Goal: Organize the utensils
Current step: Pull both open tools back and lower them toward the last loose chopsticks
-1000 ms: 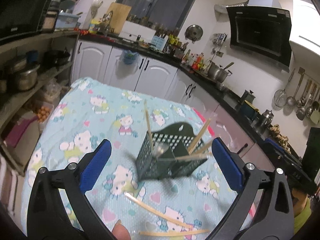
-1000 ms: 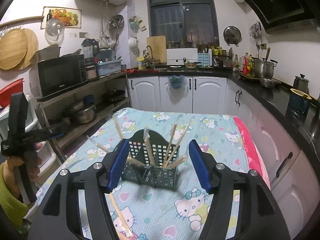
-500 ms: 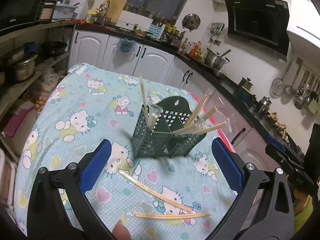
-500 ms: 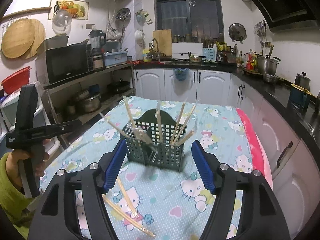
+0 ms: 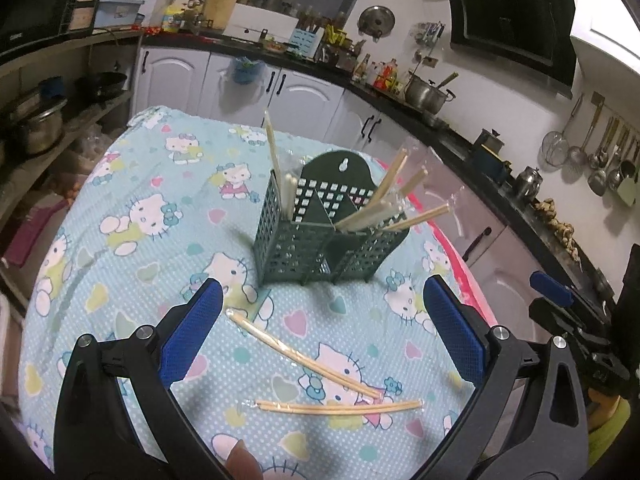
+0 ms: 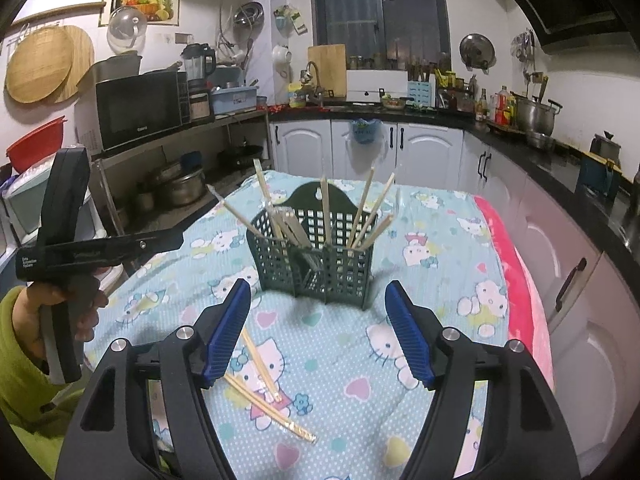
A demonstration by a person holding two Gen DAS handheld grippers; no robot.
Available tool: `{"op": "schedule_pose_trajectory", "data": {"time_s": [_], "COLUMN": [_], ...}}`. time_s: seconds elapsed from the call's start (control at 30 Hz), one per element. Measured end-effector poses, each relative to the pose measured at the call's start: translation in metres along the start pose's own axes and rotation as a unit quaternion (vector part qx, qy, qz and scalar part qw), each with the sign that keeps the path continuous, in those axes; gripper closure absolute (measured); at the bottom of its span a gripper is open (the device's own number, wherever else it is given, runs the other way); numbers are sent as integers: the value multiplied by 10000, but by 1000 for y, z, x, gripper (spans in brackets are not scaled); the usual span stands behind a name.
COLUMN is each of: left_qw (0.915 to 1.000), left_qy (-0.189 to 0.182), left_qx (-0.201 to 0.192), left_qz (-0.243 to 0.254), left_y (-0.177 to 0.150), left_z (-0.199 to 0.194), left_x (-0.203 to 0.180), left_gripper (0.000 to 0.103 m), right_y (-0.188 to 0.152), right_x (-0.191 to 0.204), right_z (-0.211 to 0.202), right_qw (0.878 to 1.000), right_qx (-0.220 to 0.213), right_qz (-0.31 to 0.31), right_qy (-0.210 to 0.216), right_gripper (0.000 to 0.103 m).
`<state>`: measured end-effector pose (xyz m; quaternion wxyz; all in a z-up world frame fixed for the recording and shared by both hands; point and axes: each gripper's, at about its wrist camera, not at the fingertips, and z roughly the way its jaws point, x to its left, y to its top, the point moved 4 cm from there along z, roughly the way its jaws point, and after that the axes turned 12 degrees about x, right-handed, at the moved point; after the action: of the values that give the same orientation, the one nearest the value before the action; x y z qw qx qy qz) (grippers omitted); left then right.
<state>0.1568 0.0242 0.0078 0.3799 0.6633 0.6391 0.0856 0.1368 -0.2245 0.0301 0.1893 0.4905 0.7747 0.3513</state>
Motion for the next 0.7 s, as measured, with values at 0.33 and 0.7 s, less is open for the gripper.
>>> {"op": "schedule_pose_trajectory", "data": {"time_s": [0.33,0.7], "left_qw": [9996,9984], "left_qy": [74,108], "left_qx": [260,556], "left_qz": [74,27], "left_y": [-17,-33], "left_z": [15,32], "left_x": [-4,0], "left_gripper": [11,11], "right_y": [-26,-59], "right_x": [-5,-5], "right_z": [12,29], "right_qw": [9996,9976], "right_qx": [263,694], "right_qz": [31,25], "right_qy": [-61,-15], "right_gripper": [36,36]}}
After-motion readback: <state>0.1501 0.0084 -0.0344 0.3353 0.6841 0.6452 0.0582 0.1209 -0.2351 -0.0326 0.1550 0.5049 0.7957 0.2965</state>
